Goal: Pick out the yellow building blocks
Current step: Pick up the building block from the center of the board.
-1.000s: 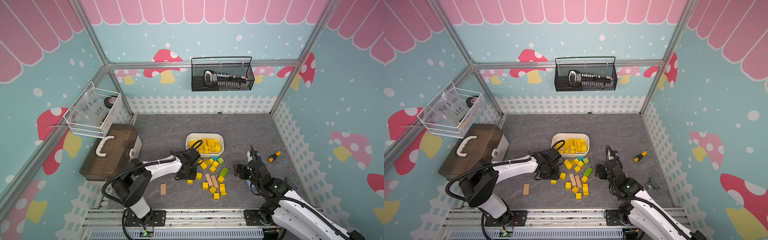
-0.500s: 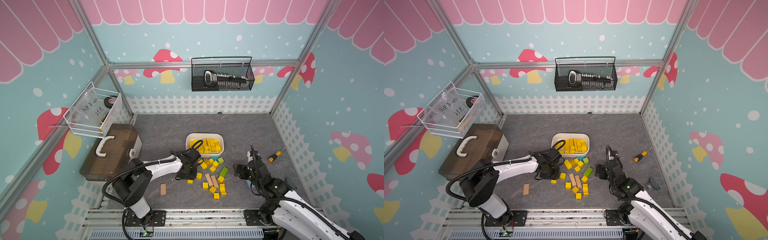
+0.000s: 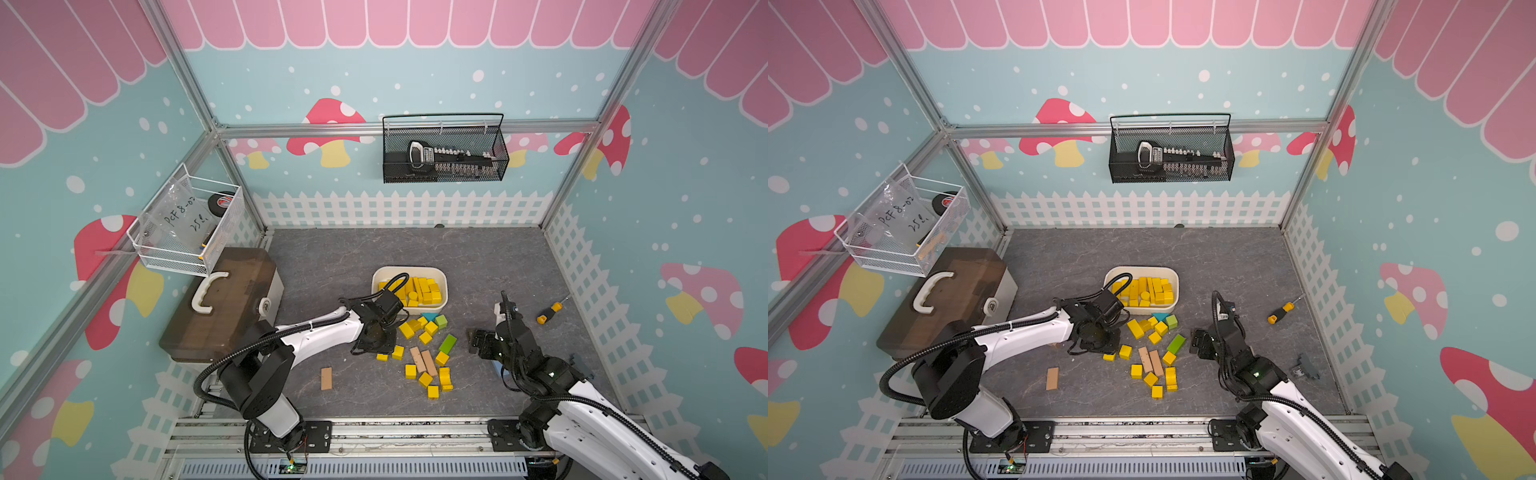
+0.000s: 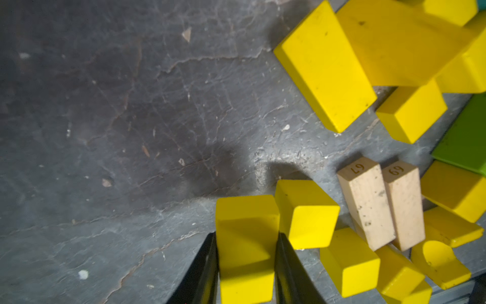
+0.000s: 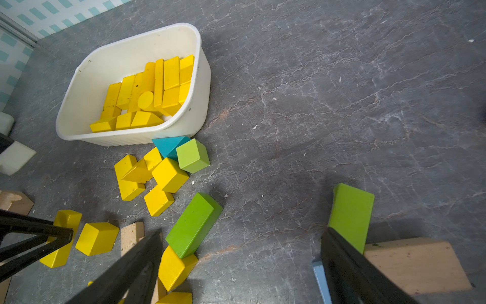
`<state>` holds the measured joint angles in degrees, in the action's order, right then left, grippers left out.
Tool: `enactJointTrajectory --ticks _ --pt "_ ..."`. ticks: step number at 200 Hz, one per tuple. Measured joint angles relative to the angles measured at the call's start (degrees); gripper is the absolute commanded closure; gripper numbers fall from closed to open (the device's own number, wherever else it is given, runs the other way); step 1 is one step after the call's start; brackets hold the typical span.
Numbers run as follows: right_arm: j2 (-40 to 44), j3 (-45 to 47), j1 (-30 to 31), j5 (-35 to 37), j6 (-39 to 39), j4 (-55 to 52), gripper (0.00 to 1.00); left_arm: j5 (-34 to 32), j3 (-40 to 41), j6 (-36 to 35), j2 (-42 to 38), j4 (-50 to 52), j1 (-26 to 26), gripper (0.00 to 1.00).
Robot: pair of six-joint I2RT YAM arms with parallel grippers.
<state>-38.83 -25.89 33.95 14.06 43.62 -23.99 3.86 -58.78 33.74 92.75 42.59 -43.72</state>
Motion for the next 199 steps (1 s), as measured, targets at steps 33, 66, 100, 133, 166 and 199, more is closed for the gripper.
enactJointTrajectory --ticks 33,66,100,133,166,199 --pt "-0.04 0.0 -0.22 -0.11 0.0 0.0 0.06 -0.55 -3.23 -1.62 0.0 1.77 0.61 0.67" --pt "-0.04 0.0 -0.22 -0.17 0.0 0.0 0.06 -0.96 -7.08 -3.69 0.0 2.89 2.64 0.67" --pt "-0.2 0.0 -0.22 -0.17 0.0 0.0 0.06 -1.09 -11.17 -6.27 0.11 4.2 5.7 0.67" --pt "-0.46 0.0 -0.28 -0.24 -0.02 0.0 0.06 -1.09 -15.63 -8.74 1.36 5.33 8.41 0.67" --pt "-0.46 0.0 -0.59 -0.48 -0.02 0.0 0.06 -1.05 -18.99 -10.54 3.91 5.97 11.13 0.67" --pt "-0.57 0.0 -0.63 -0.61 -0.02 0.0 0.06 -0.81 -22.4 -12.11 7.08 6.49 13.53 0.67"
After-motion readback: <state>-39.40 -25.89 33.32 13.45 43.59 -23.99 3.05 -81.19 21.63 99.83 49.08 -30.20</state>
